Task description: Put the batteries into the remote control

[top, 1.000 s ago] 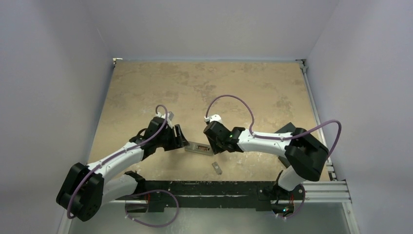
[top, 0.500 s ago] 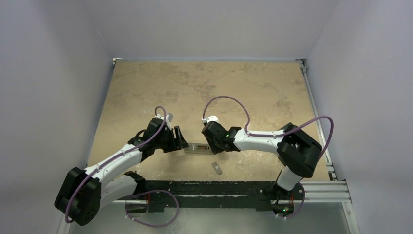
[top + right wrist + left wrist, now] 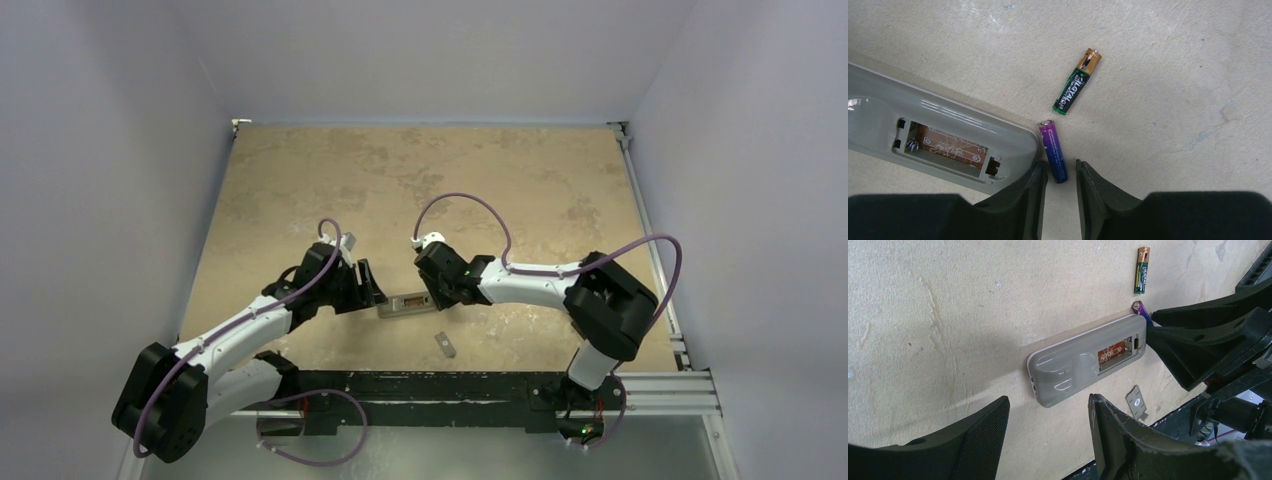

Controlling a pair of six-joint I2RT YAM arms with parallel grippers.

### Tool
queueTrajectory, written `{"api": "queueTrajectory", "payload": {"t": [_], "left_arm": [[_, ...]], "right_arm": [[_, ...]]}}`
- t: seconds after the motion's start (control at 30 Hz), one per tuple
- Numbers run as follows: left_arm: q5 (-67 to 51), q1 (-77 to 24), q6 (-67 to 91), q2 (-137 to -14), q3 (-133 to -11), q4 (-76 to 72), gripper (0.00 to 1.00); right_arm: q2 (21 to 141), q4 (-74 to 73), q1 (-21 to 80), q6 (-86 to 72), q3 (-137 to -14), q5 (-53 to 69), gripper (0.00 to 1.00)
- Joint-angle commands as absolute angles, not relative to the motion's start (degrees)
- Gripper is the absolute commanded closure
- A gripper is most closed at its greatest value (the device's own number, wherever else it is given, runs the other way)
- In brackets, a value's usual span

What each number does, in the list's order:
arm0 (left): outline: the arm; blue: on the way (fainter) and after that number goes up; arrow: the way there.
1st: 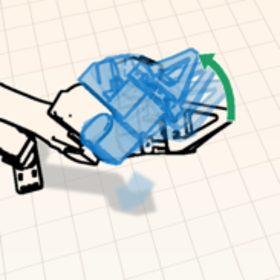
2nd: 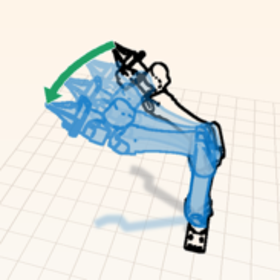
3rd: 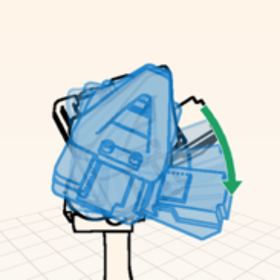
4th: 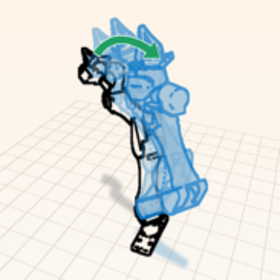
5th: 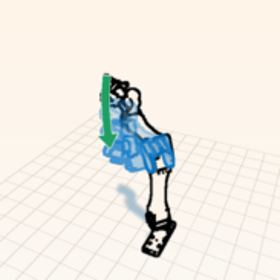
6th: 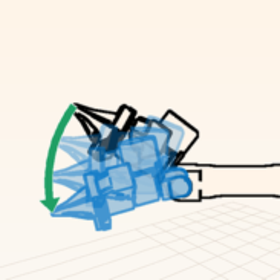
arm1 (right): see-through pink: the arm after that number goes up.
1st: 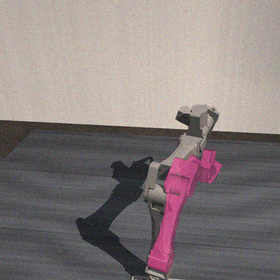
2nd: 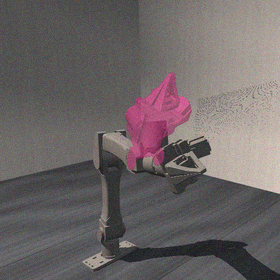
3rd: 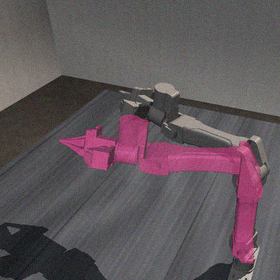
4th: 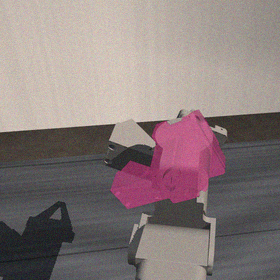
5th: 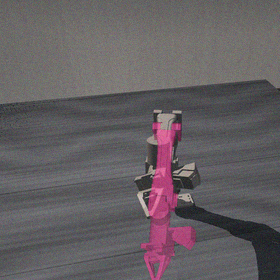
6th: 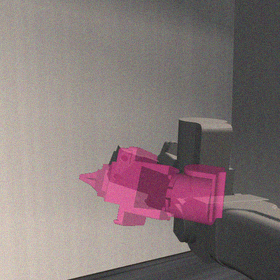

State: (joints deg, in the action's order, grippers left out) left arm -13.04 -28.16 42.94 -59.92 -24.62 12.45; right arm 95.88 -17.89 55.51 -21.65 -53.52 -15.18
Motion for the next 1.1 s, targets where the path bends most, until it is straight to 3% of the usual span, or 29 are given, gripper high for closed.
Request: {"api": "queueTrajectory", "payload": {"t": [0.0,0.43,1.07], "left_arm": [[-13.2,-28.0,43.3,-59.6,-25.2,12.5,0.41],[-14.1,-28.0,45.9,-59.2,-24.7,12.6,0.41],[-25.8,-28.1,55.5,-55.3,-17.0,3.2,0.41]], "right_arm": [[96.7,-14.8,55.1,-20.4,-55.0,-13.8,0.67],[95.4,-15.9,55.1,-20.0,-53.0,-11.3,1.0],[86.4,-20.9,55.1,-19.8,-52.3,-12.9,1.0]]}}
